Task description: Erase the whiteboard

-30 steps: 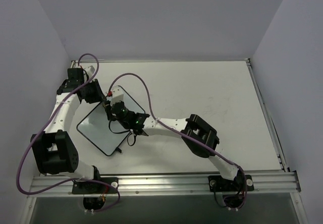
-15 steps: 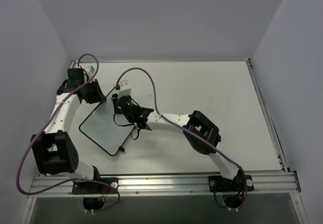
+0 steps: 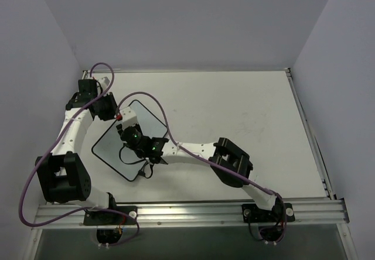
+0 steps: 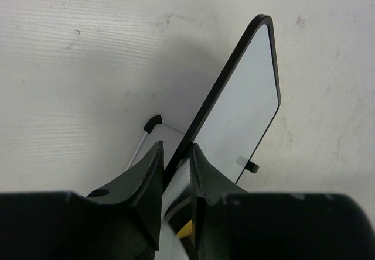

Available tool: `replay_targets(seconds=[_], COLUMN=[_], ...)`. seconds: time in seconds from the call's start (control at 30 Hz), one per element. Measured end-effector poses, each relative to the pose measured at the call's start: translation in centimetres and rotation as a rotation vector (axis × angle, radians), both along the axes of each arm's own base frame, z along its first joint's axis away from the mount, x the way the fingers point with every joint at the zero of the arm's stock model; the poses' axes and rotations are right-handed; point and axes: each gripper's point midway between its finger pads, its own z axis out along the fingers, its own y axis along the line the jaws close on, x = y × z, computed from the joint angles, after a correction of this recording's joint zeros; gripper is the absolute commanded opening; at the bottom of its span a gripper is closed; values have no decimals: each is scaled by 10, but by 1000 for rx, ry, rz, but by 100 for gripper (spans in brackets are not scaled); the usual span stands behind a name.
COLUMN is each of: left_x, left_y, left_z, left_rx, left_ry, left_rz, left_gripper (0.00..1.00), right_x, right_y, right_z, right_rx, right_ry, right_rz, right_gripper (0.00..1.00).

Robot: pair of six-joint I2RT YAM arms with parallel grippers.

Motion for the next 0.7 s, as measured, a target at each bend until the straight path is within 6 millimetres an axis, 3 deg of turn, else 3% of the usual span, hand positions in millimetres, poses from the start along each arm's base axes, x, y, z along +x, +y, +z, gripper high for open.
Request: replay_targets(seconds=[0.2, 0.4, 0.53, 0.7], left_x=[-1, -2, -3, -4], left_y=[0, 0, 0, 0], left_z=[1, 2, 2, 2], left_rx=[0, -1, -1, 3], left_ry=[1, 1, 3, 3], left_rz=[-1, -1, -1, -6], left_gripper=[2, 2, 2, 2], right_x=[-56, -97, -113, -113], right_y=[31, 51, 60, 61], right_z=[3, 4, 1, -9], right_rx=[-9, -11, -18, -28], right_ry=[9, 23, 26, 33], right_rz=[129, 231, 267, 270], right_gripper=[0, 0, 0, 0])
